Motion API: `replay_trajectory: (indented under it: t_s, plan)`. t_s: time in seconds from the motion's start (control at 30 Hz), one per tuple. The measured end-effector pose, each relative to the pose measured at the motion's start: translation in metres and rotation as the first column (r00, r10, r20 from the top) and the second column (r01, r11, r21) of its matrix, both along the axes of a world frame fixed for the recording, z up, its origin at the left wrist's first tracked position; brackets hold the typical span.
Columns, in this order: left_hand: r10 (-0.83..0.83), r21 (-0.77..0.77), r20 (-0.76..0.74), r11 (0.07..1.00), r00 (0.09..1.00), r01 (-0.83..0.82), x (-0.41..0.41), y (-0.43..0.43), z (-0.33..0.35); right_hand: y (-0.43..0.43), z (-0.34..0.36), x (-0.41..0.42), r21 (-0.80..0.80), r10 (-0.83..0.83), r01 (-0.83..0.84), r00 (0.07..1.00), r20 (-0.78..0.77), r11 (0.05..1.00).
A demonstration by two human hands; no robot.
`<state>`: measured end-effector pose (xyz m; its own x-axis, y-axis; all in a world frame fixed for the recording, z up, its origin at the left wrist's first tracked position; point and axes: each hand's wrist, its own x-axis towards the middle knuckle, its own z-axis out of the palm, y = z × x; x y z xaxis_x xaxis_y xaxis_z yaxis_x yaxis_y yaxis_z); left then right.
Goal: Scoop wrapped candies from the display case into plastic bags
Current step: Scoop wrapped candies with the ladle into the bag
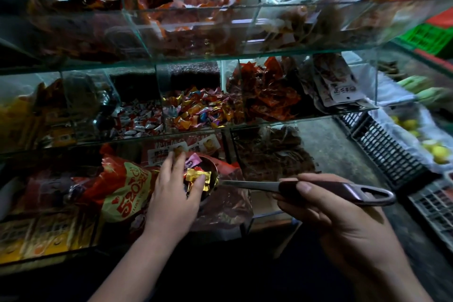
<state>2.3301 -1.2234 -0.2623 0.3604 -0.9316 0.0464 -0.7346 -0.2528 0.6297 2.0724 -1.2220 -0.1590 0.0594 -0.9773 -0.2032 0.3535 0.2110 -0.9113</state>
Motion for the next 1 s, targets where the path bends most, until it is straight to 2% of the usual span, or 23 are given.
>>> replay_trajectory:
  t_s: [0.3,0.43,0.5,0.6,0.73,0.87,0.93,1.0]
  plan:
    - [-0.106,-0.295,-0.106,0.953,0.989,0.071,0.010,-0.027,0.026,-0.022,0.009,0.004,0.065,-0.055,0.048,0.991,0.119,0.997]
    - [-0.113,-0.439,-0.182,0.898,0.977,0.022,0.013,-0.052,0.042,-0.033,0.022,0.007,0.017,0.010,-0.011,0.997,0.081,1.000]
    - [-0.118,-0.467,-0.206,0.884,0.971,0.008,0.017,-0.066,0.049,-0.040,0.029,0.012,0.019,0.084,-0.083,0.996,-0.006,0.996]
    - [-0.123,-0.447,-0.239,0.895,0.963,0.004,0.025,-0.086,0.053,-0.053,0.030,0.022,0.004,0.087,-0.087,0.992,-0.093,0.996]
    - [-0.049,-0.293,-0.276,0.955,0.960,-0.035,0.032,-0.110,0.054,-0.077,0.018,0.046,0.026,-0.022,0.021,1.000,0.016,0.999]
    - [0.016,-0.286,-0.352,0.950,0.936,-0.124,0.032,-0.104,0.048,-0.112,-0.006,0.083,0.023,-0.080,0.079,0.995,0.055,0.997]
    - [0.027,-0.276,-0.336,0.953,0.942,-0.125,0.031,-0.094,0.040,-0.131,-0.020,0.110,-0.020,-0.094,0.093,0.993,-0.071,0.995]
    - [0.040,-0.265,-0.305,0.956,0.952,-0.126,0.030,-0.088,0.034,-0.149,-0.037,0.134,-0.201,-0.126,0.065,0.943,-0.307,0.977]
